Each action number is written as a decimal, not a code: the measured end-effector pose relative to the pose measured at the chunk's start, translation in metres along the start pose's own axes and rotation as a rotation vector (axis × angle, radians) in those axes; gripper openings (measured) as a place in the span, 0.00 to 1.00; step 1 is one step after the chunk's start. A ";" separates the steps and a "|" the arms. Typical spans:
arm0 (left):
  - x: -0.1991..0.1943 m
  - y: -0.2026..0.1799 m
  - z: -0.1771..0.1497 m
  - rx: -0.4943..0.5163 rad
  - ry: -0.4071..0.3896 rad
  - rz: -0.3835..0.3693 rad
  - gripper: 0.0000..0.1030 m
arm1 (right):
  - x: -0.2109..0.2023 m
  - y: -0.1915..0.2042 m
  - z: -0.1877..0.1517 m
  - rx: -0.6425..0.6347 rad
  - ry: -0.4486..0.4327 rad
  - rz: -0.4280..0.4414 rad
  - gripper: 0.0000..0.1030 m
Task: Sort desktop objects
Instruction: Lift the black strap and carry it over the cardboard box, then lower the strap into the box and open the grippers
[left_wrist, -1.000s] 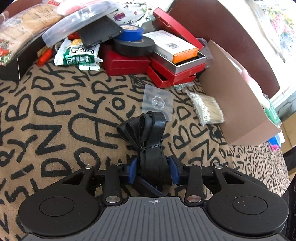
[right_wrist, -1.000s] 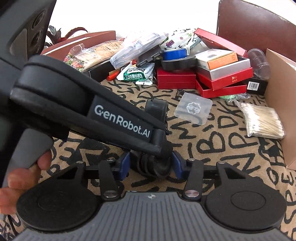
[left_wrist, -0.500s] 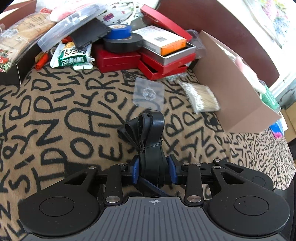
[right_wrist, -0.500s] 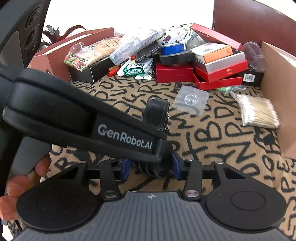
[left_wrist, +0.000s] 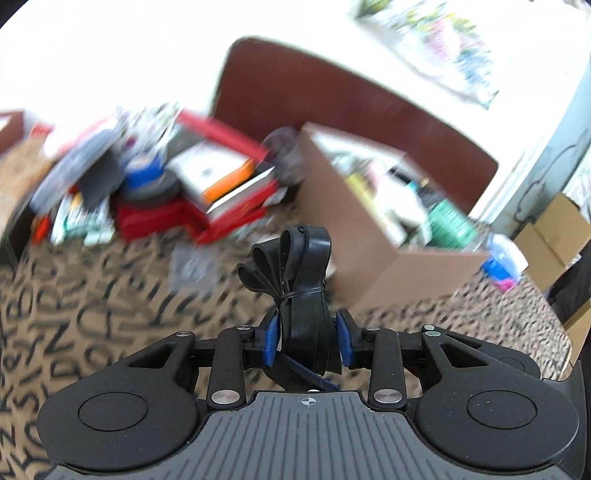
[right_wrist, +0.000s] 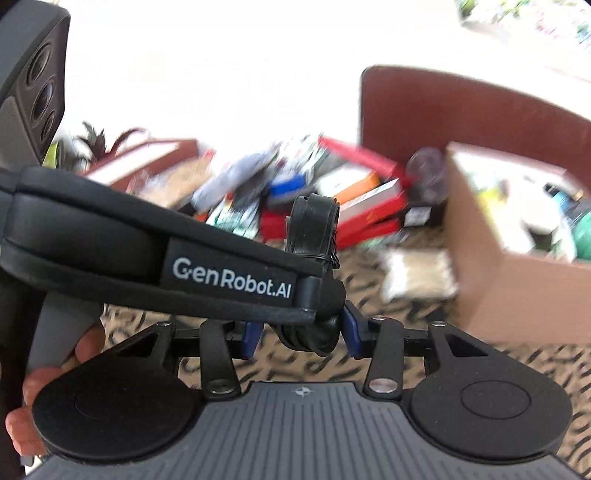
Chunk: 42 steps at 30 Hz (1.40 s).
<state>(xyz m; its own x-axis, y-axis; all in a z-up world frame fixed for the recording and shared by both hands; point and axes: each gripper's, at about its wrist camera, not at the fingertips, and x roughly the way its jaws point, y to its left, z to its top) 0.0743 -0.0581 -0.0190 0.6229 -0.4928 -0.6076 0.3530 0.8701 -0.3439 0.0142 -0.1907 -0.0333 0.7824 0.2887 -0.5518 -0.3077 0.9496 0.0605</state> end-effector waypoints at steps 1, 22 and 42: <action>0.000 -0.010 0.006 0.008 -0.016 -0.005 0.33 | -0.006 -0.006 0.006 0.001 -0.019 -0.008 0.49; 0.074 -0.177 0.146 0.141 -0.210 -0.234 0.45 | -0.072 -0.185 0.118 -0.030 -0.242 -0.236 0.49; 0.248 -0.187 0.196 0.076 -0.095 -0.274 0.48 | 0.026 -0.307 0.129 -0.134 -0.101 -0.301 0.49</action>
<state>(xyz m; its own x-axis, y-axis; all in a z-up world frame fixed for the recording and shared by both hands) 0.2992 -0.3431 0.0348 0.5582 -0.7103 -0.4288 0.5663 0.7039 -0.4288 0.1992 -0.4585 0.0411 0.8967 0.0151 -0.4423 -0.1181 0.9713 -0.2063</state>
